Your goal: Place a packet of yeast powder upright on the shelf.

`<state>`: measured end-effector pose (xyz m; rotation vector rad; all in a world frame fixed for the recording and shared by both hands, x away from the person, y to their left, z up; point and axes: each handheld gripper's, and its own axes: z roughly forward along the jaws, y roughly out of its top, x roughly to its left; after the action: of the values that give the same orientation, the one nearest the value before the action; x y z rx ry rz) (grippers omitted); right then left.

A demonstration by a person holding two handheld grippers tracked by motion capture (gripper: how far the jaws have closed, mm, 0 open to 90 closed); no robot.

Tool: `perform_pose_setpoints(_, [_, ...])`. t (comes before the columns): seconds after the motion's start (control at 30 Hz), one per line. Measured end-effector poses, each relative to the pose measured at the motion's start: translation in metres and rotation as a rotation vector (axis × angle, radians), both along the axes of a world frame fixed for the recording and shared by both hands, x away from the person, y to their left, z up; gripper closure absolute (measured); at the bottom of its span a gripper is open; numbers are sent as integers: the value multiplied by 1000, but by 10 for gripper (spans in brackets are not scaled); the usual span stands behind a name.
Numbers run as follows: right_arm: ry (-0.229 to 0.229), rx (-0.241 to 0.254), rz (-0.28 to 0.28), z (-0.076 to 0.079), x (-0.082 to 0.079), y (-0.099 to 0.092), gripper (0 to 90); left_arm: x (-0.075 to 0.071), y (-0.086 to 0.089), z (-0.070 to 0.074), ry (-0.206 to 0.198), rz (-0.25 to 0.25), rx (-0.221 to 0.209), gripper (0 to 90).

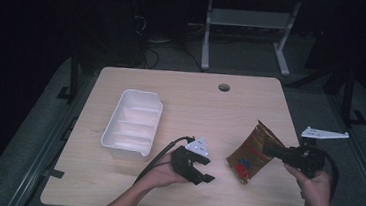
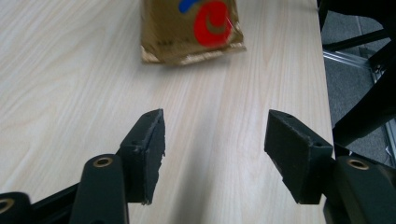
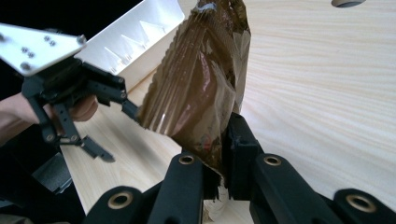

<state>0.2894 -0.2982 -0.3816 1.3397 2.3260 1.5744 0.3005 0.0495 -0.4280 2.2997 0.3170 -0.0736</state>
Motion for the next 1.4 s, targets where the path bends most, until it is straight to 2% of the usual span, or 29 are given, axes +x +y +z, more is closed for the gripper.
perform_pose_setpoints(0.17, [-3, -3, 5, 8, 9, 3, 850, -6, 8, -2, -14, 13, 0, 319])
perform_pose_setpoints(0.23, [-4, -4, 8, 10, 12, 4, 850, -9, 13, -3, -14, 25, -16, 313])
perform_pose_setpoints(0.47, [8, -24, 11, 17, 22, 9, 851, -17, 21, -8, -31, 25, -8, 287])
perform_pose_setpoints(0.7, [8, -29, 26, 24, 29, 15, 851, -23, 31, -8, -41, 38, -19, 281])
perform_pose_setpoints(1.17, [13, -35, 65, 33, 47, 33, 851, -30, 48, -12, -32, 49, -27, 281])
perform_pose_setpoints(1.4, [9, -49, 91, 38, 59, 50, 851, -32, 55, -15, -39, 50, -23, 281])
